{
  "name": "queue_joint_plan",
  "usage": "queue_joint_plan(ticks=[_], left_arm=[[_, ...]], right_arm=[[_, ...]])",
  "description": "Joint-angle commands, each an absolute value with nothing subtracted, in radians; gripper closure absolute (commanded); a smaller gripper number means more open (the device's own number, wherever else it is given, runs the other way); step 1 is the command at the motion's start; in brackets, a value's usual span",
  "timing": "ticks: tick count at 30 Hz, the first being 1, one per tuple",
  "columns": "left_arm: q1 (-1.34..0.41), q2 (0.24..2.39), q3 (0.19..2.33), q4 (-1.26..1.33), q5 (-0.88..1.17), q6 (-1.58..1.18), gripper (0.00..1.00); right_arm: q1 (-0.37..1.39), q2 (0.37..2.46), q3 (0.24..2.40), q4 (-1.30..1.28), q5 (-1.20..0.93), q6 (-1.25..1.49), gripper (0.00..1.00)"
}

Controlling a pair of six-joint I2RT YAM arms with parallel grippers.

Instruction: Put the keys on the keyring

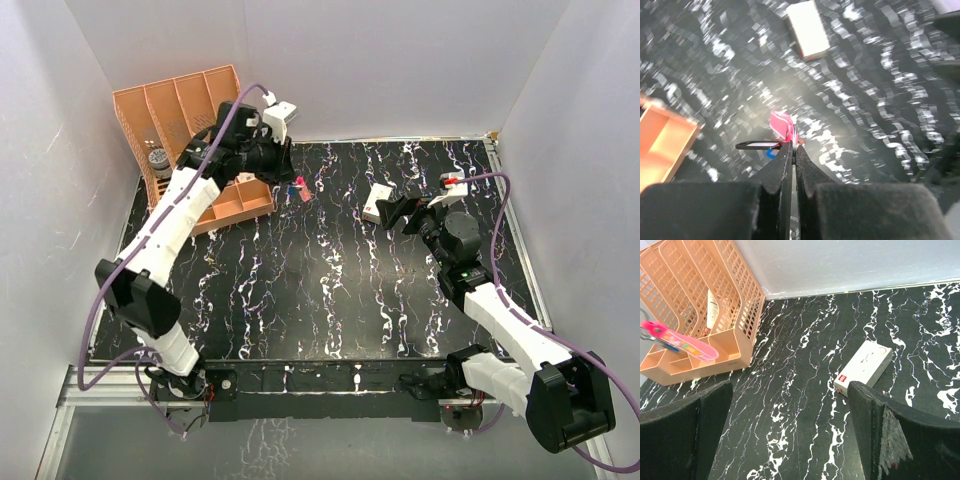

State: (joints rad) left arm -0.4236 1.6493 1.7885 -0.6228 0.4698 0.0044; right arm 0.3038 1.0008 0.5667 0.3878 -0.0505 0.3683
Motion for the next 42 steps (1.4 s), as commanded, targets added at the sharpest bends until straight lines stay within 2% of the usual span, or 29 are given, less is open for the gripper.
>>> queue_joint_plan(ticks=[1,6,8,13,15,17,21,24,26,30,32,33,38,40,42], left_arm=[[-0.438,1.724,1.87,-0.91,0.122,0.091,1.0],[-0.448,1.71,1.867,-0.884,0.098,0.072,1.0],[-0.448,1.681,1.845,-0.831,0.255,0.087,1.0],[-0.446,1.604,1.747,-0.629,0.826,0.034,1.0],[-0.446,1.603,1.721,-0.577,0.938,-0.011,1.0],[-0.445,1.619,1.733,-0.599,0.876,-0.018,1.0],[-0.443,1.697,1.818,-0.766,0.394,-0.034,1.0],[-0.443,1.711,1.837,-0.818,0.139,-0.054,1.0],[-0.443,1.712,1.837,-0.82,0.162,-0.05,1.0],[-0.443,1.648,1.746,-0.647,0.646,-0.047,1.0],[-0.442,1.63,1.715,-0.572,0.8,-0.074,1.0],[-0.44,1.629,1.714,-0.567,0.799,-0.078,1.0],[-0.44,1.709,1.806,-0.775,0.333,-0.042,1.0],[-0.44,1.707,1.792,-0.776,0.305,-0.044,1.0],[-0.439,1.685,1.759,-0.738,0.43,-0.044,1.0]], right_arm=[[0.296,0.986,0.615,0.416,-0.05,0.367,0.02],[0.295,0.986,0.616,0.416,-0.052,0.369,0.02],[0.295,0.984,0.616,0.414,-0.052,0.368,0.02],[0.291,0.977,0.614,0.407,-0.046,0.365,0.02],[0.29,0.974,0.616,0.403,-0.047,0.362,0.02],[0.288,0.967,0.615,0.399,-0.046,0.361,0.02],[0.285,0.957,0.617,0.393,-0.044,0.361,0.02],[0.282,0.954,0.615,0.392,-0.045,0.361,0.02],[0.281,0.958,0.614,0.396,-0.049,0.362,0.02],[0.278,0.967,0.614,0.4,-0.052,0.364,0.02],[0.278,0.97,0.614,0.401,-0.054,0.365,0.02],[0.278,0.97,0.615,0.401,-0.055,0.365,0.02],[0.276,0.963,0.613,0.399,-0.057,0.369,0.02],[0.276,0.964,0.613,0.402,-0.058,0.37,0.02],[0.276,0.968,0.614,0.404,-0.06,0.372,0.02]])
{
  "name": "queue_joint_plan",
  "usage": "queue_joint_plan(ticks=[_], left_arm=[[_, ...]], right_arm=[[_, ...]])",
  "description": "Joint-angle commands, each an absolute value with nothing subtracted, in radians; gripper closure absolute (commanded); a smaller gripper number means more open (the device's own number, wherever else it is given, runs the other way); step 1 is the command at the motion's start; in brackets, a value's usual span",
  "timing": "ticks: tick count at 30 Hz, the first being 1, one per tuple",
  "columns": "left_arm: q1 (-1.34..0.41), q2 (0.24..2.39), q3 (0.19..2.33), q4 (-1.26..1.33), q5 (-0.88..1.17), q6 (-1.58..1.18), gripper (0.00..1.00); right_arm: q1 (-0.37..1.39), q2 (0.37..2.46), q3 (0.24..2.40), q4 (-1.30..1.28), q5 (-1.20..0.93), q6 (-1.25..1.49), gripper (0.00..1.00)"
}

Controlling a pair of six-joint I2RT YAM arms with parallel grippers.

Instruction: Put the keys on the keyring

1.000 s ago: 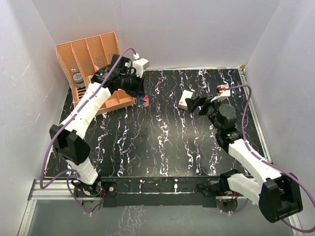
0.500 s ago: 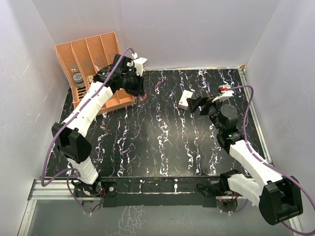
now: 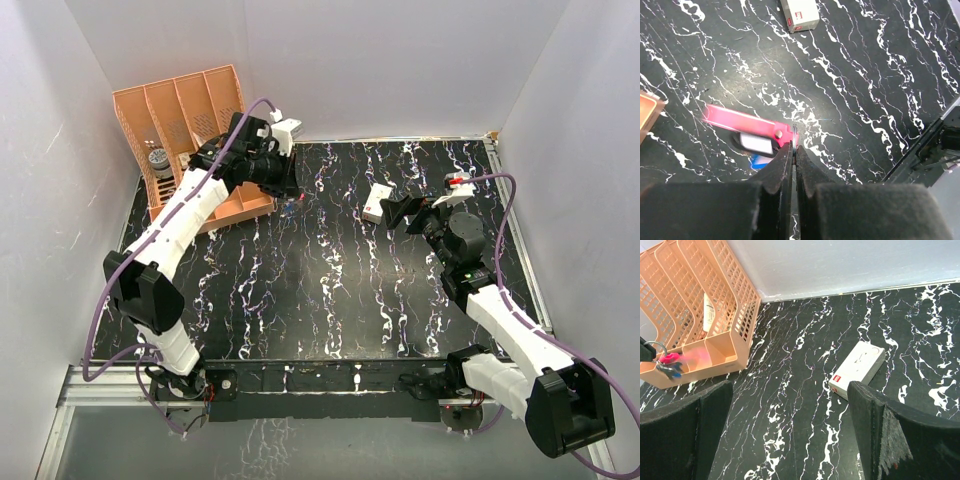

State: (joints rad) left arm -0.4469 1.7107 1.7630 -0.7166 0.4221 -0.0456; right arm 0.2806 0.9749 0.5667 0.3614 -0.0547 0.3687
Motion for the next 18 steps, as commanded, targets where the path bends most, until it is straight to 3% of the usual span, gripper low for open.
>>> queue_joint_plan(ticks=[1,3,5,8,18], left_arm=[[-0.434,1.666,1.734,-0.689,0.547,-0.048,1.0],[-0.429,1.632,1.677,-0.573,0.758,-0.09,1.0],[-0.426,1.625,1.664,-0.529,0.82,-0.117,1.0],[-0.426,1.666,1.717,-0.637,0.647,-0.084,1.0],[-0.431,1.65,1.554,-0.491,0.667,-0.144,1.0]], right_arm=[[0.275,0.97,0.614,0.405,-0.063,0.371,0.02],[0.276,0.972,0.612,0.405,-0.062,0.372,0.02],[0.275,0.97,0.611,0.404,-0.061,0.371,0.02],[0.274,0.968,0.612,0.403,-0.062,0.371,0.02],[0.272,0.96,0.624,0.372,-0.03,0.376,0.02]])
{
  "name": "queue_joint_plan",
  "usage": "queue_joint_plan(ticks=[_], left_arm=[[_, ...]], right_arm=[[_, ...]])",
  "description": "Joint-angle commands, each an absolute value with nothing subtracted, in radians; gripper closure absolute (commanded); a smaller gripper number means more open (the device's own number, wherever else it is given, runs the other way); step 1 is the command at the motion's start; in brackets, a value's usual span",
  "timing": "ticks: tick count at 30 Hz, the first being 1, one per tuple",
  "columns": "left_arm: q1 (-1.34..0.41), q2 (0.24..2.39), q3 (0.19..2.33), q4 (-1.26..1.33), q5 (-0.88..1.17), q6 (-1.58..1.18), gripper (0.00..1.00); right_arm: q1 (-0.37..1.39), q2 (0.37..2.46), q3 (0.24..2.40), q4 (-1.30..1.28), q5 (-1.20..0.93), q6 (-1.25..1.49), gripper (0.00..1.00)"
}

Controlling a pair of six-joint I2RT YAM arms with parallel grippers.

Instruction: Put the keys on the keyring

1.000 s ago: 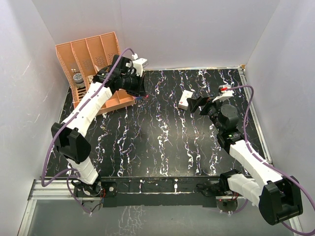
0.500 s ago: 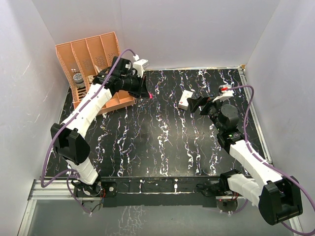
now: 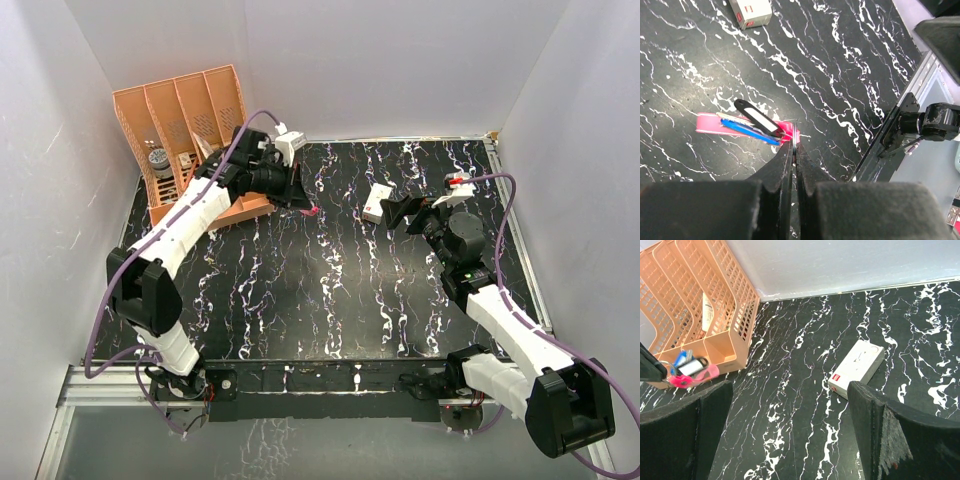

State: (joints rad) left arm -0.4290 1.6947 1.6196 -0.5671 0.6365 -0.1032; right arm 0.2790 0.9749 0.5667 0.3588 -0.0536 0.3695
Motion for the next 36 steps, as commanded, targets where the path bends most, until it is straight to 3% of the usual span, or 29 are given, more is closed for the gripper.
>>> queue_joint_plan(ticks=[1,16,27,36], left_arm=[[-0.435,1.65,1.531,-0.465,0.669,-0.152,1.0],[-0.679,1.758,1.405,-0.205,0.739,-0.305,1.0],[-0.701,1.8,1.244,0.037,0.755,-0.407,1.0],[-0.7,1.887,1.309,-0.024,0.71,-0.367,1.0]], right_arm=[[0.273,0.955,0.625,0.371,-0.026,0.377,0.02],[0.272,0.815,0.599,0.345,0.088,0.359,0.02],[0.272,0.726,0.613,0.31,0.12,0.321,0.02],[0.271,0.711,0.615,0.289,0.111,0.311,0.02]])
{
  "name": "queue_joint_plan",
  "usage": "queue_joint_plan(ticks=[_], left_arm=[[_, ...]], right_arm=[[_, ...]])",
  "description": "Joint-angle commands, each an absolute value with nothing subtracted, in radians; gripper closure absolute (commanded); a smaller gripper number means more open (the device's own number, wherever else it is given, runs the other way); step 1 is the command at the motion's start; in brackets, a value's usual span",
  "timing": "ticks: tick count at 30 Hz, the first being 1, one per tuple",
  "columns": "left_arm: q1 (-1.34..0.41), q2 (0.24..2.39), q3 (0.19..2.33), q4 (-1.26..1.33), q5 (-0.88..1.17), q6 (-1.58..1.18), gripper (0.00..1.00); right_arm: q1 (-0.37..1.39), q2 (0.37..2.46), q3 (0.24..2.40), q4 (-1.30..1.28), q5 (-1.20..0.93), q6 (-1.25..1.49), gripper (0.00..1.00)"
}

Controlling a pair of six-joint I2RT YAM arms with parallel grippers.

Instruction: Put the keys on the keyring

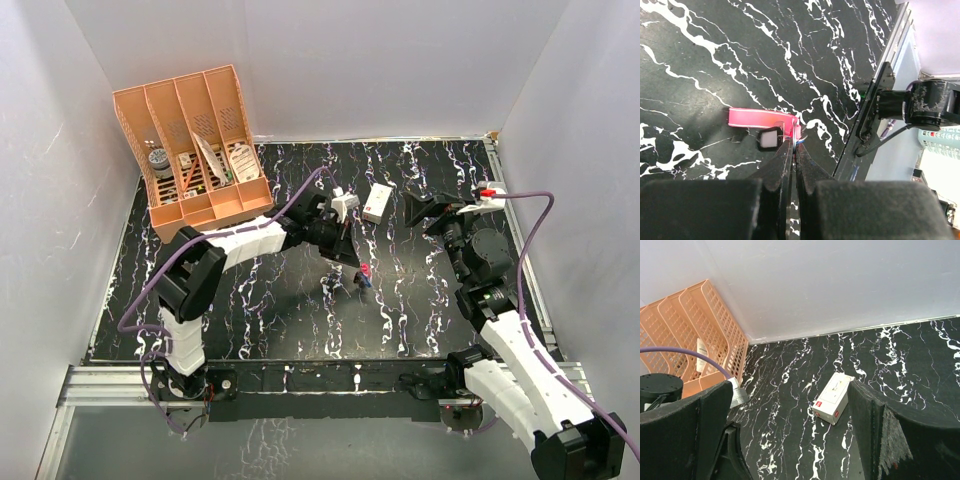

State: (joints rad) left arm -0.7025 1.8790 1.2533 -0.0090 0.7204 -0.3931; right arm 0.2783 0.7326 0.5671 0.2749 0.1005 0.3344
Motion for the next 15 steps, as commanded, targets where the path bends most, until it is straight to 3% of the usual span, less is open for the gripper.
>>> queue_joint_plan(ticks=[1,15], left_arm=[[-0.698,1.891,1.316,-0.031,0.7,-0.363,1.0],[-0.642,1.876,1.357,-0.097,0.587,-0.318,1.0]], right_arm=[[0.271,0.709,0.615,0.286,0.112,0.311,0.02],[0.27,0.706,0.61,0.283,0.117,0.304,0.02]])
